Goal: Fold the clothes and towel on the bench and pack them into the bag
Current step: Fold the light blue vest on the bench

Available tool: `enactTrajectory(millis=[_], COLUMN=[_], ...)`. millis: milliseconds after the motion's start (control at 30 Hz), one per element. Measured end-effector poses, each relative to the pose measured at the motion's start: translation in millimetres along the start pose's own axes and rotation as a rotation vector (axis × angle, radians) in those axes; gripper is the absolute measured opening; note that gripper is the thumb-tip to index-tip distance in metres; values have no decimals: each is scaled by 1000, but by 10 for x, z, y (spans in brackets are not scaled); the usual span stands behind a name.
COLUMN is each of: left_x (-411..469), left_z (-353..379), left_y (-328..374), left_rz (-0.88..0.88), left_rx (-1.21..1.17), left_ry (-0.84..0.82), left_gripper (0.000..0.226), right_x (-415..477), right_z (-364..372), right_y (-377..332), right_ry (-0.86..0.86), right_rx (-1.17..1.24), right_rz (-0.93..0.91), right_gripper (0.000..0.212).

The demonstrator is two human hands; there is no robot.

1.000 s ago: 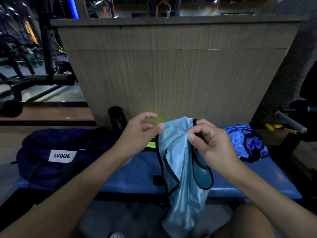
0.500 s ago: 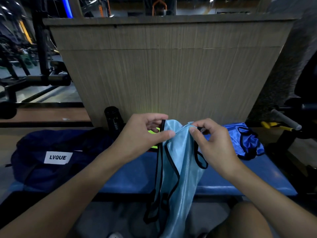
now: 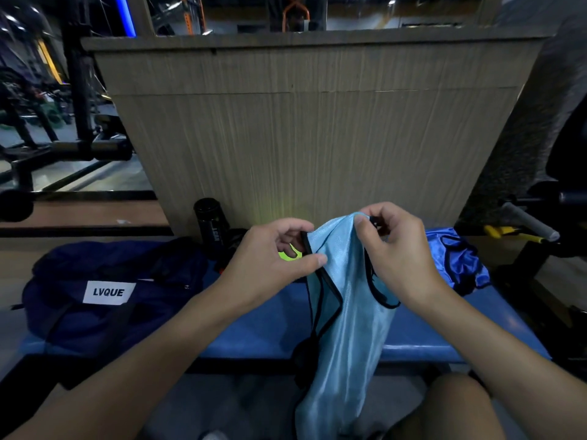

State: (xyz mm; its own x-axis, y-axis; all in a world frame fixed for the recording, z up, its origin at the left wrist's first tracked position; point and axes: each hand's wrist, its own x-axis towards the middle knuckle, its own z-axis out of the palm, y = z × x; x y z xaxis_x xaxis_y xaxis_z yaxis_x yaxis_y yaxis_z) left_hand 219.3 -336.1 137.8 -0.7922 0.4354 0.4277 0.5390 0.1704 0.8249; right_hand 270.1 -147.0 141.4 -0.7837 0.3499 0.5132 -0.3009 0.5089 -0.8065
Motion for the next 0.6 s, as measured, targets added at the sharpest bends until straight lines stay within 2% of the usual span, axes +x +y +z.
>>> enactTrajectory(millis=[167, 367, 467, 600], left_x=[-23, -67, -65, -17], left_z=[31, -18, 42, 46], left_y=[-33, -65, -102, -122], left_rz=[68, 53, 155, 223], left_rx=[23, 213, 248, 132], left_ry=[-108, -149, -54, 109], left_gripper=[52, 70, 61, 45], right_x=[46, 49, 48, 47], right_z=[6, -22, -13, -11], right_y=[-27, -63, -77, -82], right_ry=[-6, 1, -6, -22], right_rx=[32, 55, 76, 99], right_rz=[-3, 7, 10, 24], right_gripper=[13, 14, 14, 14])
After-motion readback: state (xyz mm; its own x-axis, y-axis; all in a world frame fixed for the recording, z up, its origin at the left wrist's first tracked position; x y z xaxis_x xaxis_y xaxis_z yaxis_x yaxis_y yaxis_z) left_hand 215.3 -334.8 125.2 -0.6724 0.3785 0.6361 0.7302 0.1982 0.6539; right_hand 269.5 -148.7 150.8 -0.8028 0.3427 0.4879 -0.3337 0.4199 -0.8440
